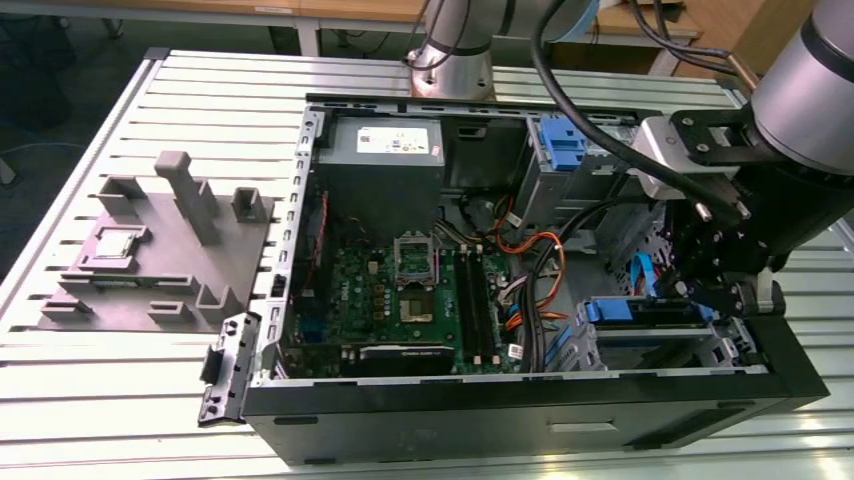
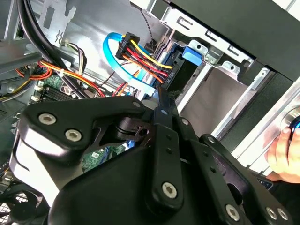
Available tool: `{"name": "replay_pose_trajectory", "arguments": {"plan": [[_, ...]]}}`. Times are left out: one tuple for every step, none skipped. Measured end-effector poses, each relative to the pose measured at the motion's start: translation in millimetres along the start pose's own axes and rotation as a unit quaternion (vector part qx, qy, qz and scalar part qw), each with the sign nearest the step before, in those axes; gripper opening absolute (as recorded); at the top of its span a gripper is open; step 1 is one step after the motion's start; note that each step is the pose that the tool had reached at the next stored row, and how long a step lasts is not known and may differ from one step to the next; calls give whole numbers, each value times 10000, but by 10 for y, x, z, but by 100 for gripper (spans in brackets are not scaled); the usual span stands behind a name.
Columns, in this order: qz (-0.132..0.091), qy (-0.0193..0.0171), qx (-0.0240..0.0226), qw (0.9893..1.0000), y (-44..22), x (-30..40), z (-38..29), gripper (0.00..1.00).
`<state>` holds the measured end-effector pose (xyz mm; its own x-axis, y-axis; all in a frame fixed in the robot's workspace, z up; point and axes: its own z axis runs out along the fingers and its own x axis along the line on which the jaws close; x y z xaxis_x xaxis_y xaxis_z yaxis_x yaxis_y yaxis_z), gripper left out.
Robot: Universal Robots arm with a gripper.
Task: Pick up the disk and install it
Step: 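Insert the second disk wire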
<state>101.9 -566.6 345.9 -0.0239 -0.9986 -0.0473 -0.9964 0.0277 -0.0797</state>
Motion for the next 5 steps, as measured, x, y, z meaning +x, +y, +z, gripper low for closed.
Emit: {"name": "replay_pose_trajectory", "arguments": {"plan": [[0, 0, 0, 10000, 0, 0, 0, 10], [0, 0, -1, 10000, 0, 0, 0, 10], [0, 0, -1, 10000, 0, 0, 0, 10], [0, 0, -1, 10000, 0, 0, 0, 10], [0, 0, -1, 10000, 0, 0, 0, 10]]}}
